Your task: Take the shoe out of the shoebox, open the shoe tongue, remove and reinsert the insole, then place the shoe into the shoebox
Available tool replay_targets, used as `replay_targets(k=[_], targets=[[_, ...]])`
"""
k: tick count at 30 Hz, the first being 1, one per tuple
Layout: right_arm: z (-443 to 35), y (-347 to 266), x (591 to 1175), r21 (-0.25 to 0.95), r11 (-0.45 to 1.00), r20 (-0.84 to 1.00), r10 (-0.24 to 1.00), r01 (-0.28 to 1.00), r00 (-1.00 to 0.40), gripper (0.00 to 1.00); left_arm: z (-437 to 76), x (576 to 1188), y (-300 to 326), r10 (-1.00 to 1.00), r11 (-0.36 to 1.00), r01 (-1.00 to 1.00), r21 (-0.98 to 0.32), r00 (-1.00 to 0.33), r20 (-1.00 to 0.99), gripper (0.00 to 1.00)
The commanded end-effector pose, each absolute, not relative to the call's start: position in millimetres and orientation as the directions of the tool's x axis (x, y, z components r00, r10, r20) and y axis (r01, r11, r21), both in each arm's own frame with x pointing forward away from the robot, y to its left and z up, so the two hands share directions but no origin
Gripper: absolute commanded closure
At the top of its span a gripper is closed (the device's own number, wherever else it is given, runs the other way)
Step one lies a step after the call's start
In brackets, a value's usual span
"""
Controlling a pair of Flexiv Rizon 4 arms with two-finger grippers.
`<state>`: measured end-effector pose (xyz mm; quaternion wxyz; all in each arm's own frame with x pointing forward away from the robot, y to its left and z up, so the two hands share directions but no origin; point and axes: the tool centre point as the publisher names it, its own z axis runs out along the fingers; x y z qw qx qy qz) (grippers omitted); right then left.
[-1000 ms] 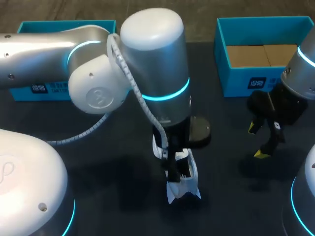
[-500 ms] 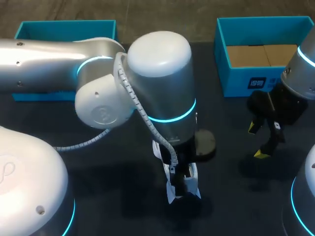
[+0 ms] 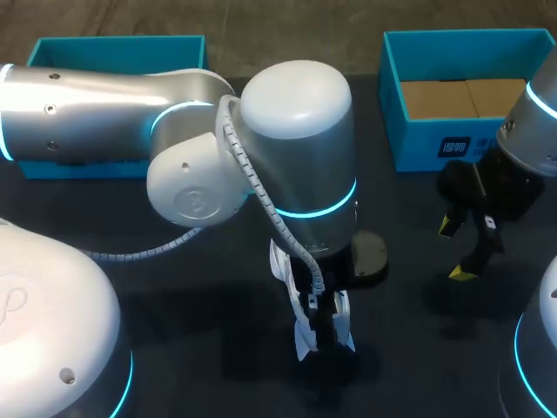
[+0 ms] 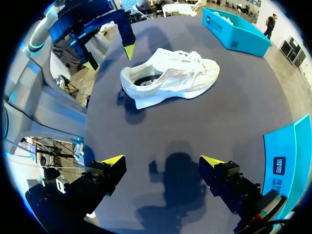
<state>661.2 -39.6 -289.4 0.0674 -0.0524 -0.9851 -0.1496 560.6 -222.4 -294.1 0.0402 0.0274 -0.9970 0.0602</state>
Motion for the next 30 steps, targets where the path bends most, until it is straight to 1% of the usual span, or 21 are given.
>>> replay_targets(k=[1,8,18,30], targets=[[-290.1,-39.3,661.0,0.286,0.95,0.148,0.084,0.124,-0.985,0.0,-357.8,574.5,-243.1,-0.1,0.989,-0.117,-0.092,-0.982,0.162,0.0],[-290.1,-39.3,661.0,0.286,0.95,0.148,0.084,0.124,-0.985,0.0,-357.8,571.4,-242.8,-0.093,0.989,-0.111,-0.103,-0.982,0.163,0.0],[-290.1,-39.3,661.0,0.286,0.95,0.148,0.084,0.124,-0.985,0.0,-369.3,559.3,-248.4,-0.086,0.993,-0.098,-0.069,-0.983,0.164,0.0],[-290.1,-39.3,661.0,0.286,0.95,0.148,0.084,0.124,-0.985,0.0,-374.4,552.8,-244.9,-0.104,0.992,-0.114,-0.061,-0.983,0.151,0.0]])
